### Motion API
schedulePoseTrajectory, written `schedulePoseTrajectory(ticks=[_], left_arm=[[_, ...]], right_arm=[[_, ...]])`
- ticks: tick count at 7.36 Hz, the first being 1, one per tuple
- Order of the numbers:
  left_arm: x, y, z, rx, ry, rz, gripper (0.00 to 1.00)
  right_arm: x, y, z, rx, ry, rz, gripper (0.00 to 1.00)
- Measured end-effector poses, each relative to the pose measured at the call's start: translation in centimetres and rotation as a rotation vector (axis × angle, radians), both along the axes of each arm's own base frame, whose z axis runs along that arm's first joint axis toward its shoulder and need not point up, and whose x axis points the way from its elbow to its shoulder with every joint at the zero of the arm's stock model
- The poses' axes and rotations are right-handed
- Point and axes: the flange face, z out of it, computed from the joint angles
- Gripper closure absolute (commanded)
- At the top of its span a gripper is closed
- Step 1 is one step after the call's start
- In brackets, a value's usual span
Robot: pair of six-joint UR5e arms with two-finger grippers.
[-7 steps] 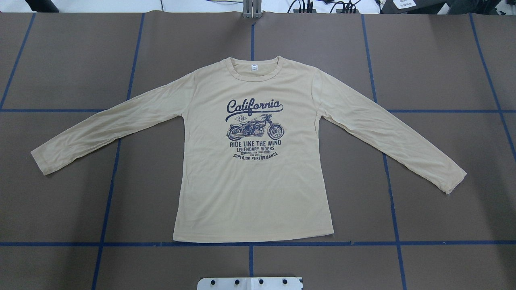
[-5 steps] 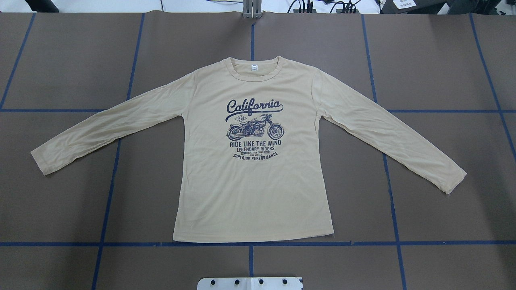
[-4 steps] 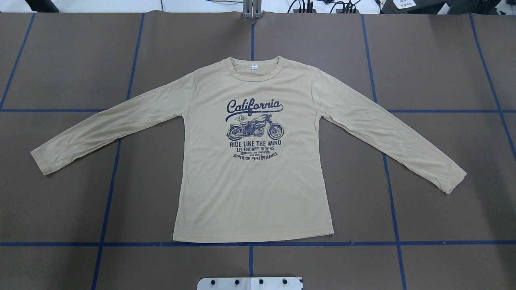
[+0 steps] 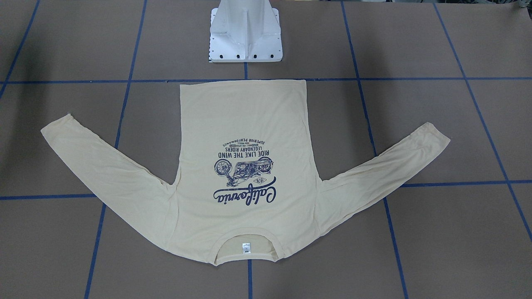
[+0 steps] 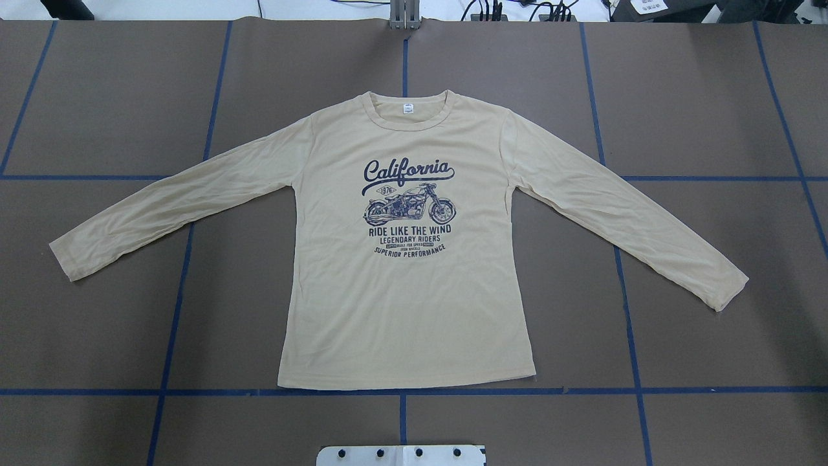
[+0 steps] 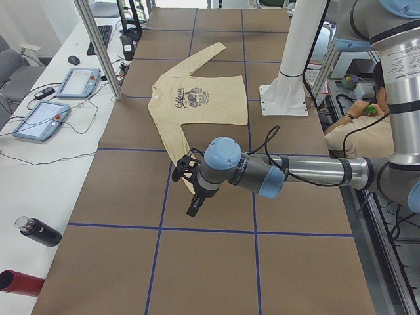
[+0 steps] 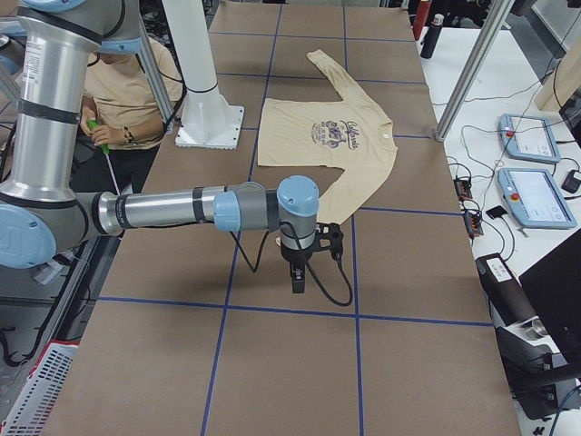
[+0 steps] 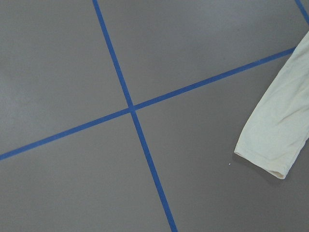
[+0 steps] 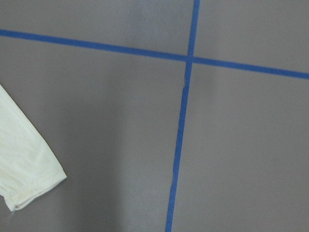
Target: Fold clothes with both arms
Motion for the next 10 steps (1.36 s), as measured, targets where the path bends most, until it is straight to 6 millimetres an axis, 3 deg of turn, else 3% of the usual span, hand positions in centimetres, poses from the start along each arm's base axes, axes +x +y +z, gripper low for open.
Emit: schedulePoseTrajectory(ticks=[3,5,8,10], left_arm=[[-0.2,-3.4,-5.1,0.245,-0.018,-0.016,0.00],[-0.3,-4.8,-6.7,0.310,-0.018,-0.016,0.00],[-0.3,-4.9,-6.9,0.325,-0.017,-0.015,0.00],[-0.2,-4.9,-7.0,0.317,-0.010,-0.023,0.00]], right_arm=[[-0.4,-4.8,-6.0,0.037,-0.029,0.122,0.00],[-0.7,-5.8,-9.0,0.067,-0.080,0.197,0.00],[-3.5,-3.4,-10.6,0.208,-0.199,0.151,0.01],[-8.9,-1.3,-10.5,0.138,-0.246,0.196,0.01]])
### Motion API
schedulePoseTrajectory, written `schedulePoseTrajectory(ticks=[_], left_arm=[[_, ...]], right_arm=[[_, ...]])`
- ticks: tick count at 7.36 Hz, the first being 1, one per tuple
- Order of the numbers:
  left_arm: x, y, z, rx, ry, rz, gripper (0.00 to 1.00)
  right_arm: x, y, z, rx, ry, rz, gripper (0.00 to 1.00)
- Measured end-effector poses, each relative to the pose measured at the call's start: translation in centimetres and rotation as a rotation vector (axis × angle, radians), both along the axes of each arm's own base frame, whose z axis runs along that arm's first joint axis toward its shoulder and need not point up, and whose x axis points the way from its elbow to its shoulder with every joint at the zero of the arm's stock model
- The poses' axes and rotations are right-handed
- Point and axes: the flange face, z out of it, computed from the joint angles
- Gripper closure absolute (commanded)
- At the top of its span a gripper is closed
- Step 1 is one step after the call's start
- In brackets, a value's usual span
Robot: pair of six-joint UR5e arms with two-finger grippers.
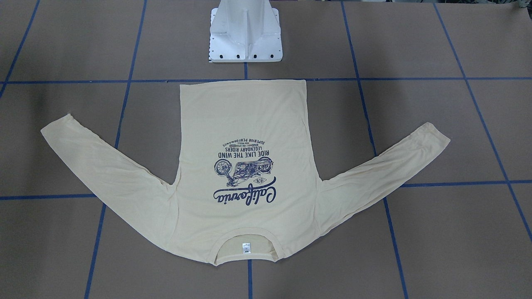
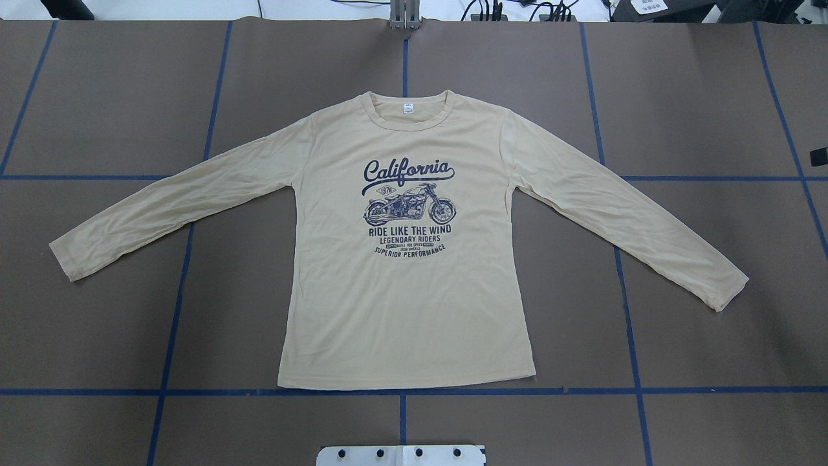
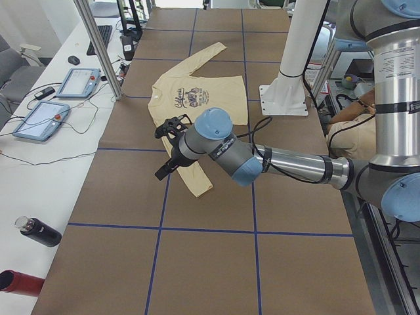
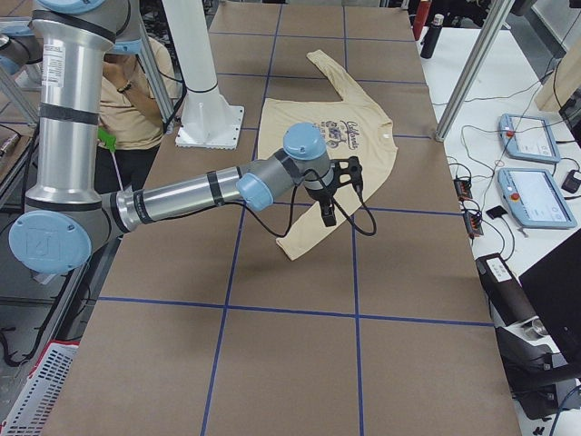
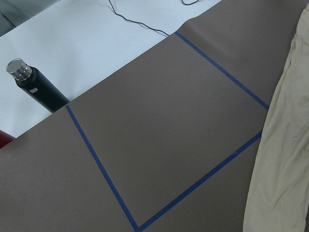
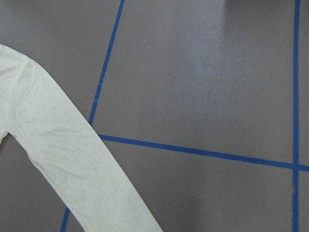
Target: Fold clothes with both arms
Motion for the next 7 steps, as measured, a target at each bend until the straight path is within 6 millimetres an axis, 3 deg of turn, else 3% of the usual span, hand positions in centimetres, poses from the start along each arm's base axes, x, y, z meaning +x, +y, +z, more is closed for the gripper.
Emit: schedulePoseTrajectory(ticks=[2,4,5,6,7], left_arm=[[0.0,0.0,-0.1,-0.007,0.007,-0.006,0.00],[0.0,0.0,-0.1,-0.009,0.008,-0.007,0.00],[0.0,0.1,0.0,-0.011,0.007,-0.007,0.00],[0.0,0.2,0.1,-0.013,0.007,-0.007,0.00],[0.0,0.2,0.2,-0.015,0.007,-0.007,0.00]], right_arm=[[-6.3,3.6,2.1,-0.056,0.011,0.070,0.02],[-11.3,8.0,4.6,-0.070,0.037,0.139,0.04],[-13.8,9.4,5.5,-0.068,0.058,0.173,0.10],[-15.8,10.4,6.5,-0.061,0.083,0.201,0.24],[-17.5,11.2,7.3,-0.054,0.103,0.216,0.27]])
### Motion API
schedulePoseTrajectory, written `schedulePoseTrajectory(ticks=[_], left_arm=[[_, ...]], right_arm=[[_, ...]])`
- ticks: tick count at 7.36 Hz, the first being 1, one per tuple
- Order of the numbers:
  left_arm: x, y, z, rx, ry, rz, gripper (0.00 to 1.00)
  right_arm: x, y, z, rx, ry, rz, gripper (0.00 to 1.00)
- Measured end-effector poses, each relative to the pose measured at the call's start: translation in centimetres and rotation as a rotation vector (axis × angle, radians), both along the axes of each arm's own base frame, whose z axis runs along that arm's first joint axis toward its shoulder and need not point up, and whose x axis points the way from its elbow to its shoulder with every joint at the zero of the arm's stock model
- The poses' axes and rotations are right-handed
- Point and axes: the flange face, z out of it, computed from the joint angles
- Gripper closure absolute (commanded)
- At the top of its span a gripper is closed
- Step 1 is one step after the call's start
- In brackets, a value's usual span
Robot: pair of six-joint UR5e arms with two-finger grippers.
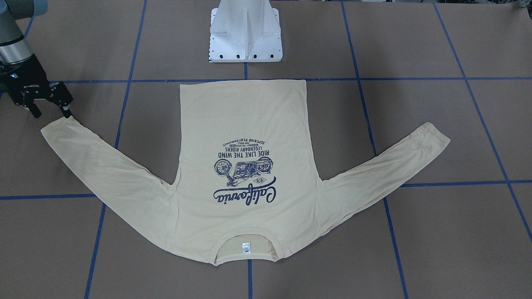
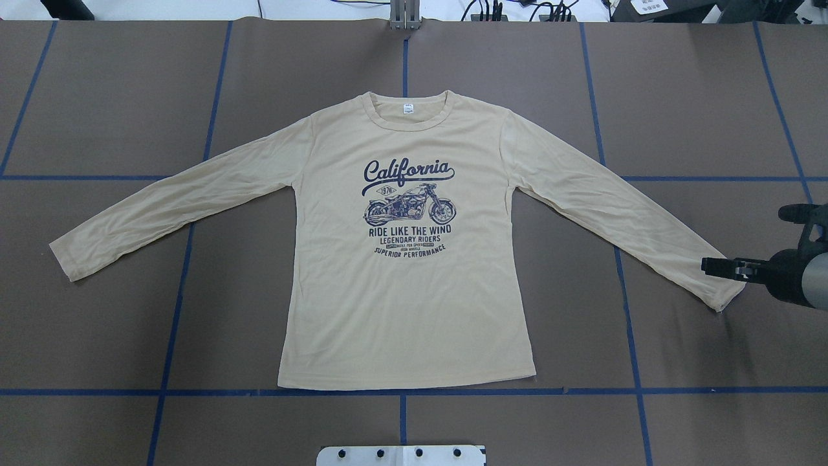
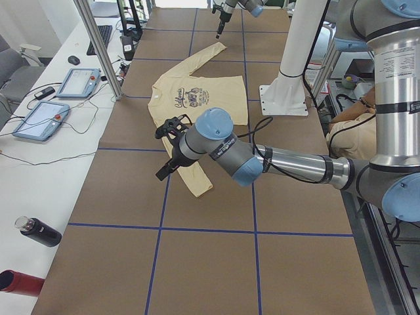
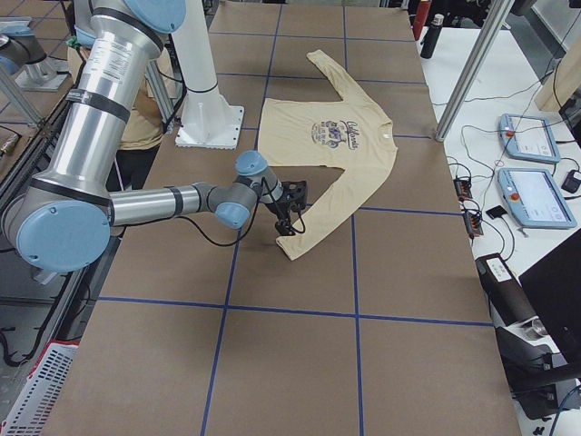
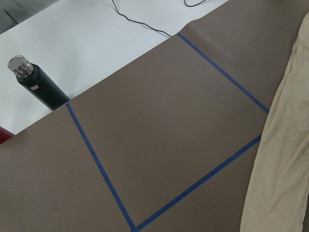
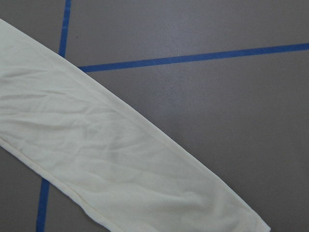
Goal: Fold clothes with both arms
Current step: 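Lower the right gripper to the sleeve cuff nearest it and grasp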
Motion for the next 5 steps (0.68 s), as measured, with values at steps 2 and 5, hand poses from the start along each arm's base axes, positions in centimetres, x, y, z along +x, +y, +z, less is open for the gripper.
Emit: schedulePoseTrajectory(ticks=[2,5], left_arm=[[0.0,0.0,0.1,-0.003,0.000,0.000,0.00],[0.0,0.1,0.2,-0.003,0.000,0.000,0.00]], right_arm=[[-2.2,1.3,1.3,0.018,0.039,0.002,0.33],[-3.6,3.0,2.5,0.035,0.080,-0.021,0.42]])
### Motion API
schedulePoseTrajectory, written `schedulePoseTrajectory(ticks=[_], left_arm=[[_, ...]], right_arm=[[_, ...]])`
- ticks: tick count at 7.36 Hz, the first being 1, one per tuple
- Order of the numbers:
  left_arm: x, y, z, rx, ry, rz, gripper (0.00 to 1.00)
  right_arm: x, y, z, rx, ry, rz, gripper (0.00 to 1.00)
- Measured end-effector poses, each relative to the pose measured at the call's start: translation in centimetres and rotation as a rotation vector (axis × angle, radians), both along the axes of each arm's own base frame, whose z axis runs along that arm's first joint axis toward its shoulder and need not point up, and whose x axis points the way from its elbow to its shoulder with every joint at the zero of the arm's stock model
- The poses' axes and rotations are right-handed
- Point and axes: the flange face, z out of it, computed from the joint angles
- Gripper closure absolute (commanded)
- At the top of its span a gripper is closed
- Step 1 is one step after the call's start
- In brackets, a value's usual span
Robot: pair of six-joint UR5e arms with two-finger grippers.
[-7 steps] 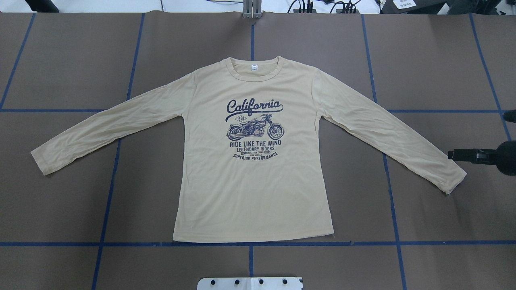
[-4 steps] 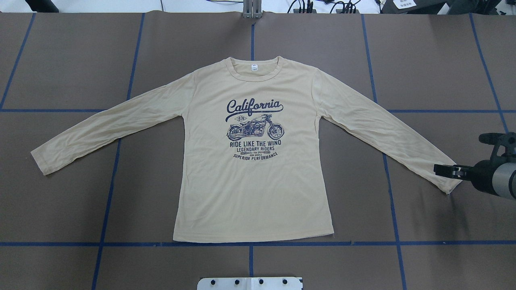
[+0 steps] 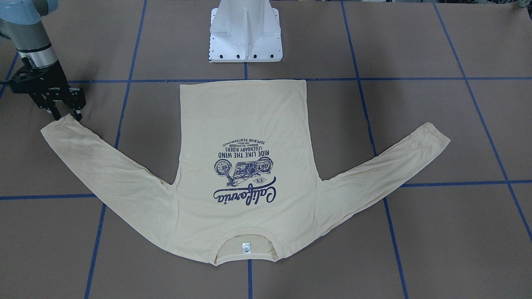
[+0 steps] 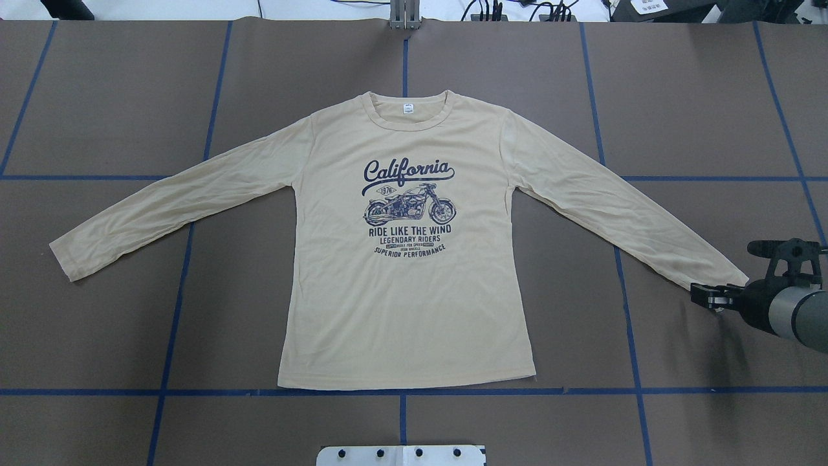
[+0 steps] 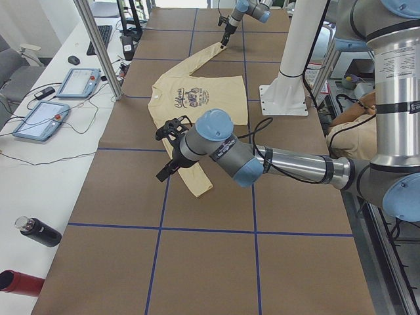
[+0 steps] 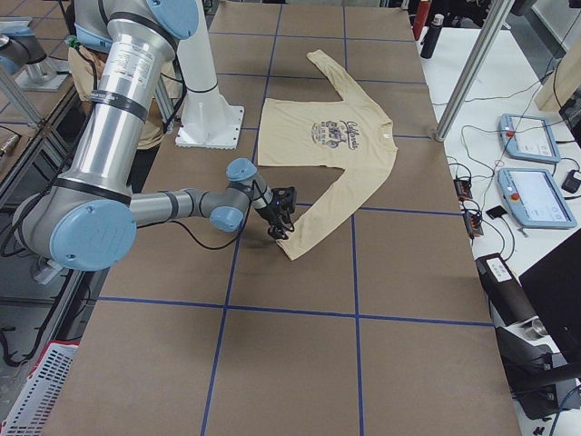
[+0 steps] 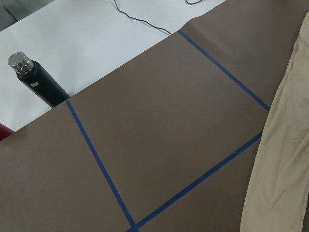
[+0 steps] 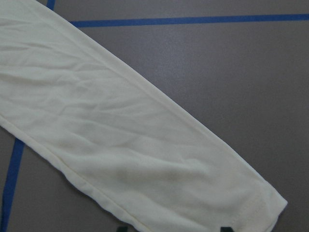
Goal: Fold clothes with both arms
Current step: 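Lower the right gripper to the sleeve cuff nearest it and grasp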
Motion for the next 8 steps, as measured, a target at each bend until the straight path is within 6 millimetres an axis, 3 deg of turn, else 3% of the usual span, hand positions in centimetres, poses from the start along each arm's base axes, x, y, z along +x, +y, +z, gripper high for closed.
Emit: schedulePoseTrajectory(ticks=[2,6,8], left_arm=[[0.0,0.0,0.0,-0.001,0.001,0.000,0.00],[0.0,0.0,0.1,-0.001,0.000,0.000,0.00],[0.0,0.0,0.1,-0.002,0.000,0.000,0.00]], right_arm=[[0.2,0.8,1.0,-0.002,0.027,-0.011,0.51],[0.0,1.6,1.5,0.005,0.046,-0.025,0.53],[-0.2,1.6,1.6,0.008,0.050,-0.028,0.62]])
